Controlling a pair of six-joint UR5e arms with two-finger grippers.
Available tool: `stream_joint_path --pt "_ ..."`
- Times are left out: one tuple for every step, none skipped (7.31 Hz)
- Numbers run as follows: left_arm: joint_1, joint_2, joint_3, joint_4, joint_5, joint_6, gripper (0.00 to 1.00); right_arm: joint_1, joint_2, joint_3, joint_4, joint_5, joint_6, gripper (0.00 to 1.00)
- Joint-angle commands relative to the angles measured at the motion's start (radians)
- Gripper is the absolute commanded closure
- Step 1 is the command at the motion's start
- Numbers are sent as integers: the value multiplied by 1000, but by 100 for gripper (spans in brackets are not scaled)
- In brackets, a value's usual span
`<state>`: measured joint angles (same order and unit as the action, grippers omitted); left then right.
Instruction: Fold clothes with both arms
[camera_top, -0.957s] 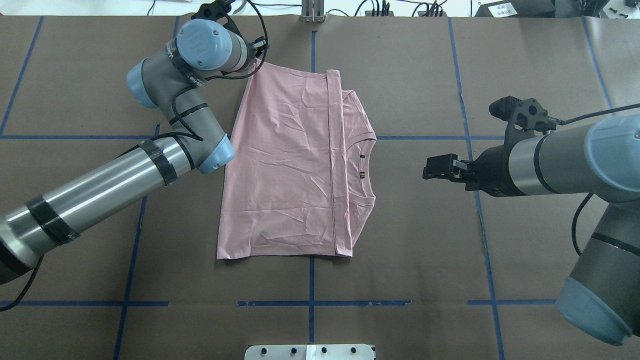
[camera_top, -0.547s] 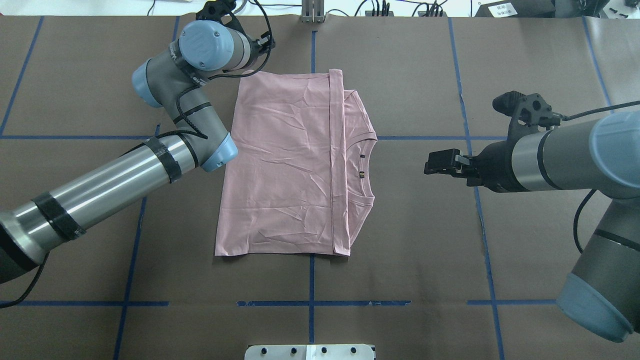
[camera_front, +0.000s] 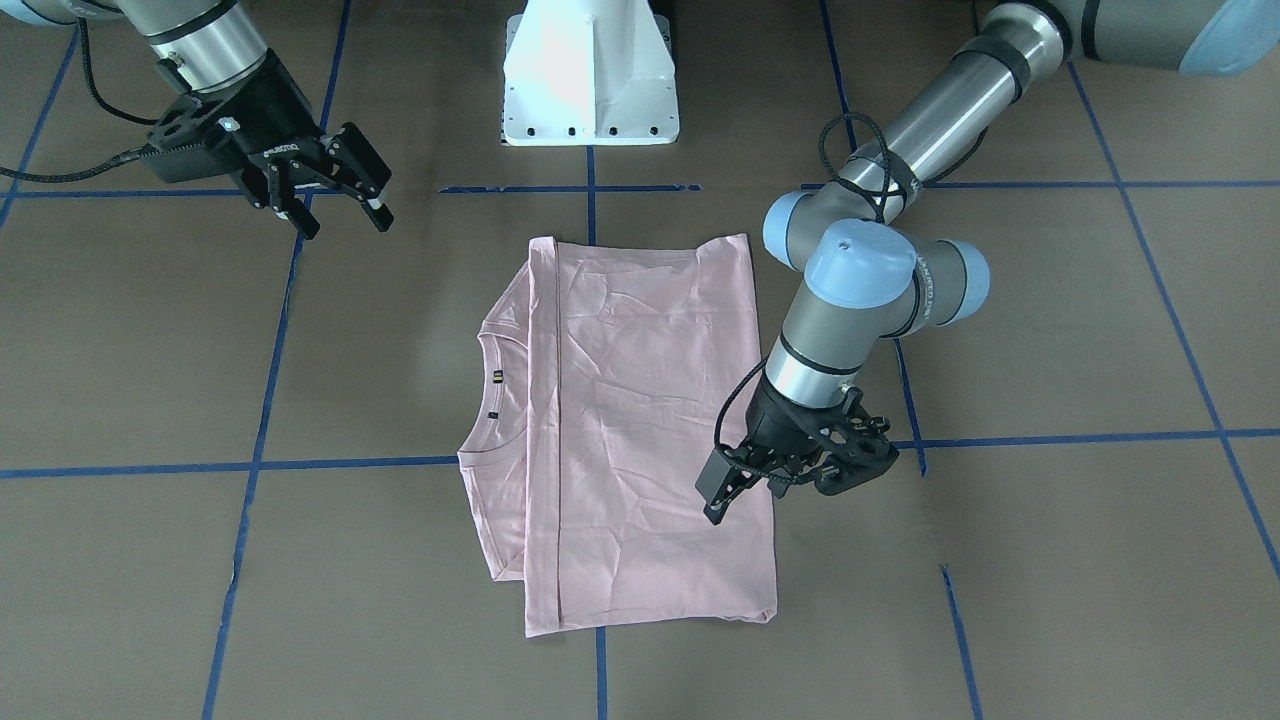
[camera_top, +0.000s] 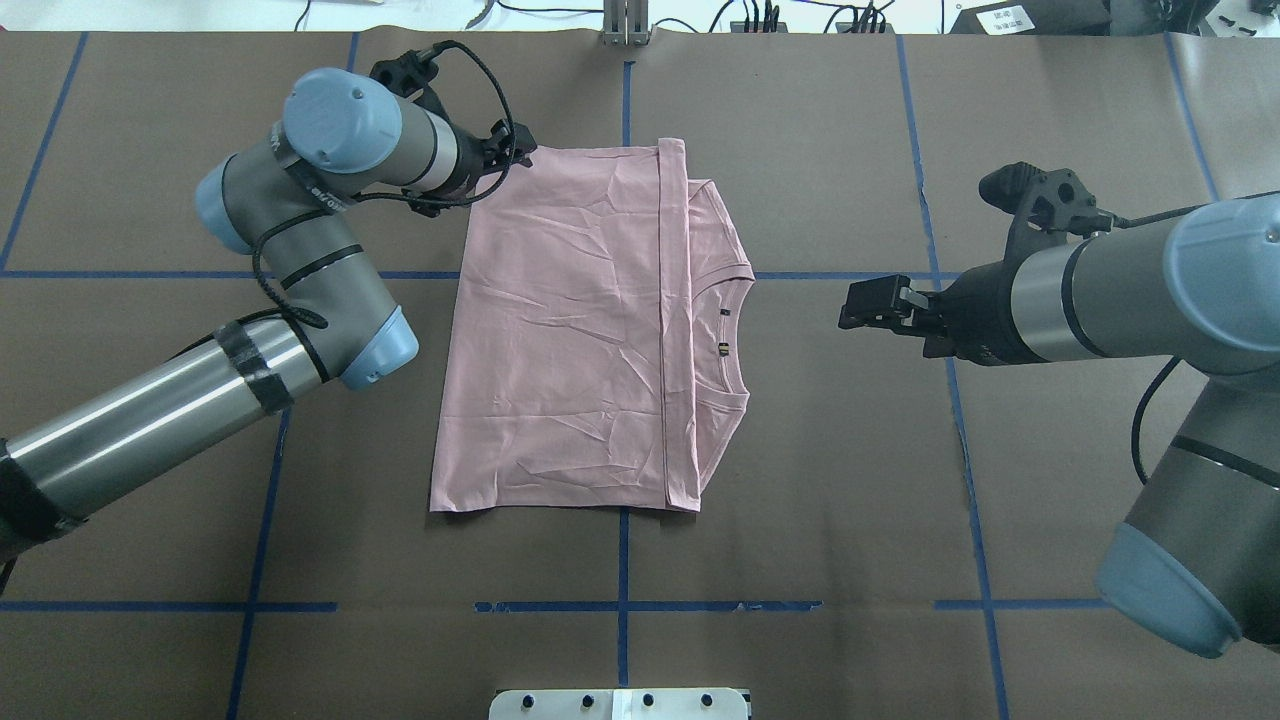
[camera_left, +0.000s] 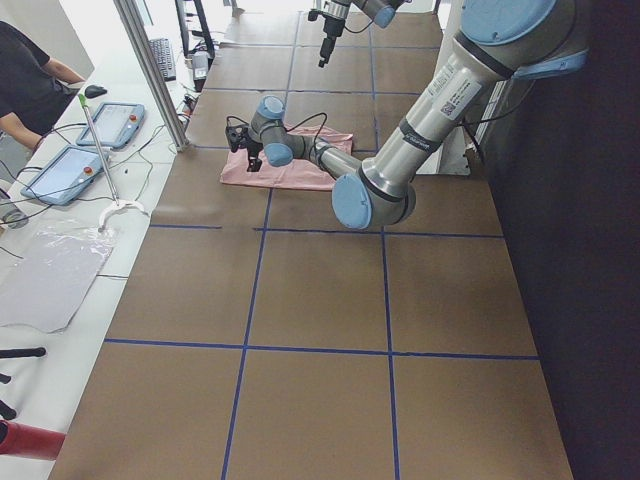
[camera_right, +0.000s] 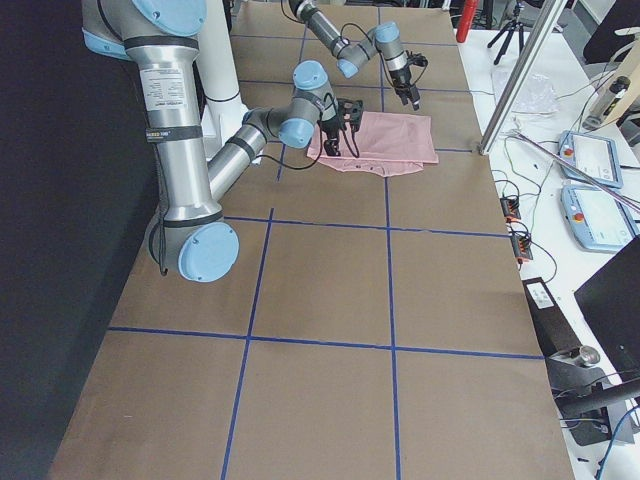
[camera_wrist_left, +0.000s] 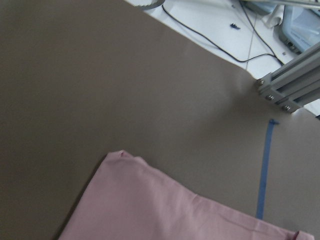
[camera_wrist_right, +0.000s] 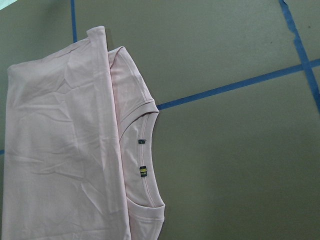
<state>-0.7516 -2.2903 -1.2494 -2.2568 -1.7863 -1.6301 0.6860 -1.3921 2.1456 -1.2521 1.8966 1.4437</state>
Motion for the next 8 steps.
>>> stream_joint_path --pt "61 104 -195 150 -12 -141 0 27 71 -65 9 95 55 0" --pt "102 144 -294 274 -8 -196 0 26 102 -75 8 102 57 0" --pt "167 206 -409 354 -1 -259 0 27 104 -88 10 104 57 0" --pt "213 237 -508 461 2 -311 0 26 102 -90 2 102 57 0" --pt "289 253 -580 573 60 -356 0 27 96 -89 2 96 58 0" --pt "340 273 -605 601 86 -413 0 27 94 -89 2 93 58 0" --pt "388 288 -604 602 100 -468 0 27 93 -89 2 90 58 0" --pt "393 302 -602 602 113 -474 0 27 93 -89 2 91 58 0"
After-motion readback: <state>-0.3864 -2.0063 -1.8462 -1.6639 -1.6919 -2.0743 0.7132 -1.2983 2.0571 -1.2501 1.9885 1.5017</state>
